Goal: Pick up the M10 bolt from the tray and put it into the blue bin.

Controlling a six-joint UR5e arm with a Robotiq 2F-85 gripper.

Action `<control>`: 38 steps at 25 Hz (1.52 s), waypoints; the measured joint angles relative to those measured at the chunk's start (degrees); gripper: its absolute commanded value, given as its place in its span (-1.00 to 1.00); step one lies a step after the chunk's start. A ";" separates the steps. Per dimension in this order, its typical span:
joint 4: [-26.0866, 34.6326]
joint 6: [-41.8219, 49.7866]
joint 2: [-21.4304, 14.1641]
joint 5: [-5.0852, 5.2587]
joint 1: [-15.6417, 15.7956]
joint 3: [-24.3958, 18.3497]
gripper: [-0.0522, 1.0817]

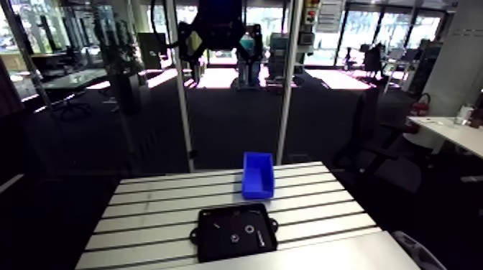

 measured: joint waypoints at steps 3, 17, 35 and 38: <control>0.08 0.04 -0.08 -0.01 -0.01 0.17 -0.90; 0.08 -0.74 -0.51 -0.60 -0.12 2.28 -0.90; -6.48 -5.14 -3.99 -1.00 -1.54 13.99 -0.90; -7.13 -5.53 -4.21 -1.00 -1.84 14.87 -0.90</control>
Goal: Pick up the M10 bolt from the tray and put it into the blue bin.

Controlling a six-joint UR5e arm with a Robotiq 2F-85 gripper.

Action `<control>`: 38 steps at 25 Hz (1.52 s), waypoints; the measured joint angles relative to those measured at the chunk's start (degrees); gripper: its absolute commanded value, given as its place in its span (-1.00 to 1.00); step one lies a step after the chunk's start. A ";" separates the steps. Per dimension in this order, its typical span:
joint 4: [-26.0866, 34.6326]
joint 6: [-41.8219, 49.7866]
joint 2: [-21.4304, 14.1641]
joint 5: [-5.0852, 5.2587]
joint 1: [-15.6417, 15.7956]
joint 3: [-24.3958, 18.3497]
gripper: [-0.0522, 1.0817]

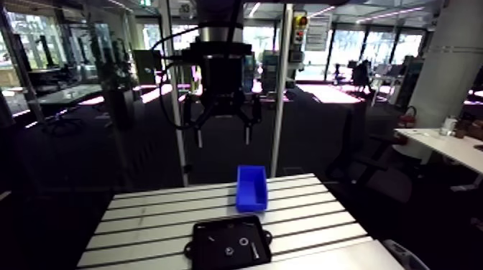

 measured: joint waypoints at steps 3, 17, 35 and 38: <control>-0.22 -0.28 -0.08 0.00 -0.33 0.46 -0.90; -6.55 -5.03 -0.10 0.00 -3.98 6.90 -0.89; -16.94 -7.65 3.20 0.00 -6.55 15.89 -0.57; -18.37 -7.68 4.11 -0.02 -6.70 17.09 -0.42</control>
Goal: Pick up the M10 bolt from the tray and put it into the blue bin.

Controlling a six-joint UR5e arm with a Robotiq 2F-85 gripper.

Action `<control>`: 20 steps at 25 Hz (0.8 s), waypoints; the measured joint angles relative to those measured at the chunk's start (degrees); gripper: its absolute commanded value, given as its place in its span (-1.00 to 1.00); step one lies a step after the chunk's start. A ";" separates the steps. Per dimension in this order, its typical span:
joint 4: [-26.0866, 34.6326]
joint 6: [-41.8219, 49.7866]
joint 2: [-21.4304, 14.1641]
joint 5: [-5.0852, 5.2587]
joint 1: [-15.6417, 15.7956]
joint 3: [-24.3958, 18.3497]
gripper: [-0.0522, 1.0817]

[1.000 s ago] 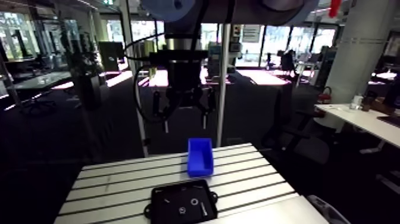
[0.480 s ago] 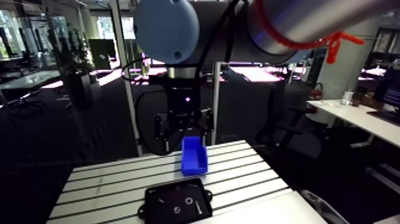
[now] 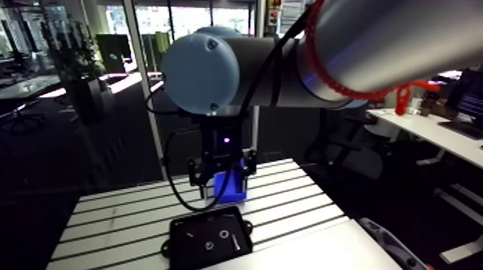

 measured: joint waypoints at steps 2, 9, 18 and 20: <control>-0.93 -0.01 0.67 -0.03 -0.08 0.77 -0.26; -4.02 -0.54 2.13 -0.03 -0.60 2.98 -0.15; -8.06 -2.37 4.32 -0.06 -1.67 5.43 -0.06; -9.02 -2.46 4.99 -0.05 -1.85 5.77 -0.06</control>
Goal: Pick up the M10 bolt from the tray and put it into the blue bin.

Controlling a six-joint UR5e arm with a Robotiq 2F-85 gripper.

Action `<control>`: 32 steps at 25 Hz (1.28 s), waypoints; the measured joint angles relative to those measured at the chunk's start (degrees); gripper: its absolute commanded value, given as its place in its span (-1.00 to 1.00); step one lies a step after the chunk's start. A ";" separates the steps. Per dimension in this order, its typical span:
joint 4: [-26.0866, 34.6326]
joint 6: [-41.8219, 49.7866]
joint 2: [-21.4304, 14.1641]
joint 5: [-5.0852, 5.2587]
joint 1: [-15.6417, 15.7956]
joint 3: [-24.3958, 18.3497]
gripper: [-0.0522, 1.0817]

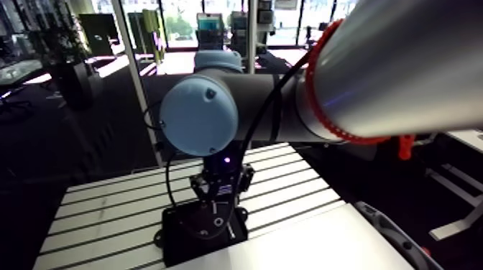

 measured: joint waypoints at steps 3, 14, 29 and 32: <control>-1.41 -0.04 1.22 0.00 -0.16 0.38 -0.06; -5.07 -1.72 4.43 -0.69 -0.29 1.82 -0.06; -6.75 -2.03 5.81 -1.31 -0.34 3.03 -0.01; -6.85 -2.03 5.97 -1.32 -0.35 3.28 0.03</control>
